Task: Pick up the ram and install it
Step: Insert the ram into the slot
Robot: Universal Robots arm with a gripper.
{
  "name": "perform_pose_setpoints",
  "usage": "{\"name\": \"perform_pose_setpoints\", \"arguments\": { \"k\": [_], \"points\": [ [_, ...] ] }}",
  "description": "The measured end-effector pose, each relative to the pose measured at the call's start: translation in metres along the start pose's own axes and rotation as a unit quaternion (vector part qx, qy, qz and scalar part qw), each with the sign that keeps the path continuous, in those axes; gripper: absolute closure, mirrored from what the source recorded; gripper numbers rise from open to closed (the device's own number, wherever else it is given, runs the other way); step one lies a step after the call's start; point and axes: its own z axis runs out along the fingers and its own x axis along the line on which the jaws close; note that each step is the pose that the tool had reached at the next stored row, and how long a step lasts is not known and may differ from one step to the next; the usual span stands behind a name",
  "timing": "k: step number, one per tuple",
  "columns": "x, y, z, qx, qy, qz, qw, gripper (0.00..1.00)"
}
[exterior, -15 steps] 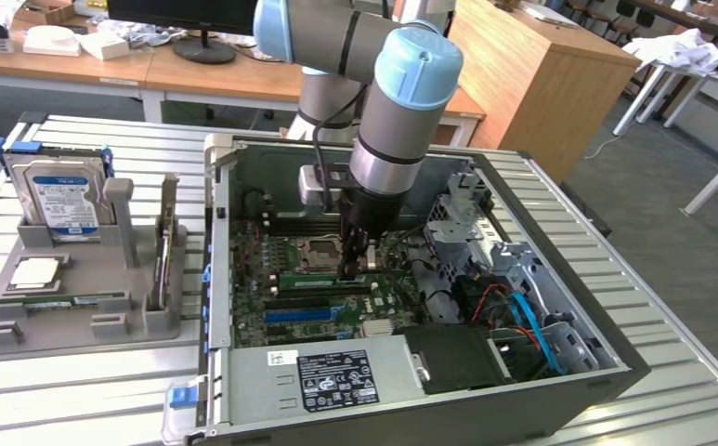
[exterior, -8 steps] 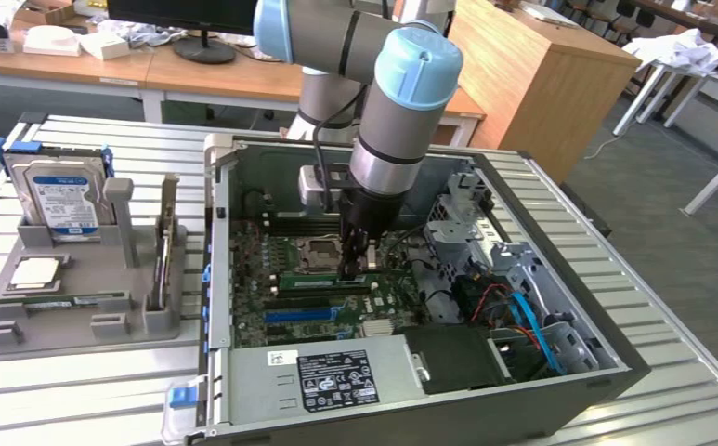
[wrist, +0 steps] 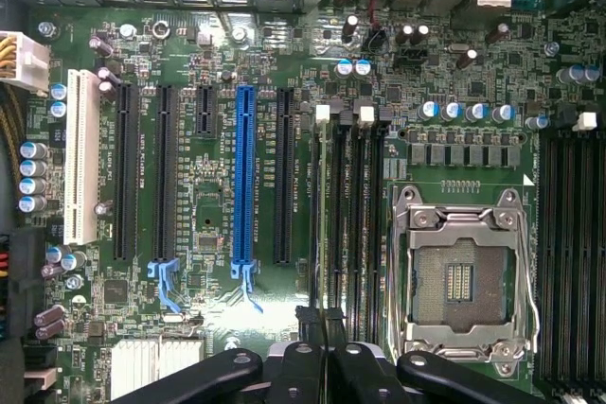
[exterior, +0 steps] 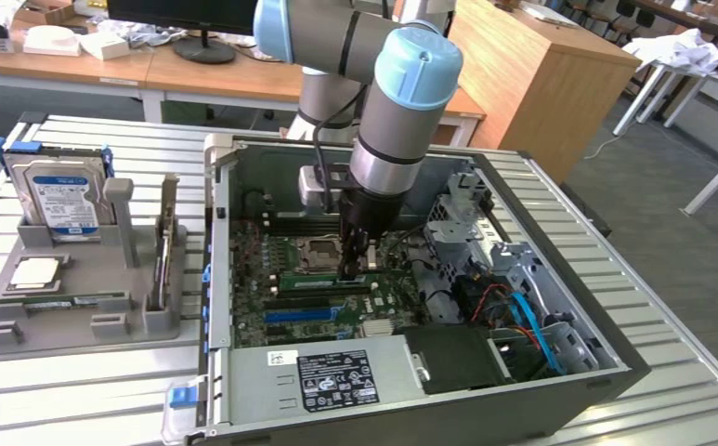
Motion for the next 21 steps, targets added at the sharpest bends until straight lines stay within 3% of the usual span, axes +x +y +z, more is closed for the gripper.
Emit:
{"name": "perform_pose_setpoints", "arguments": {
  "k": [21],
  "points": [
    [0.0001,-0.0001,0.0045,0.0001,0.0000,0.004,1.0000,0.87]
  ]
}}
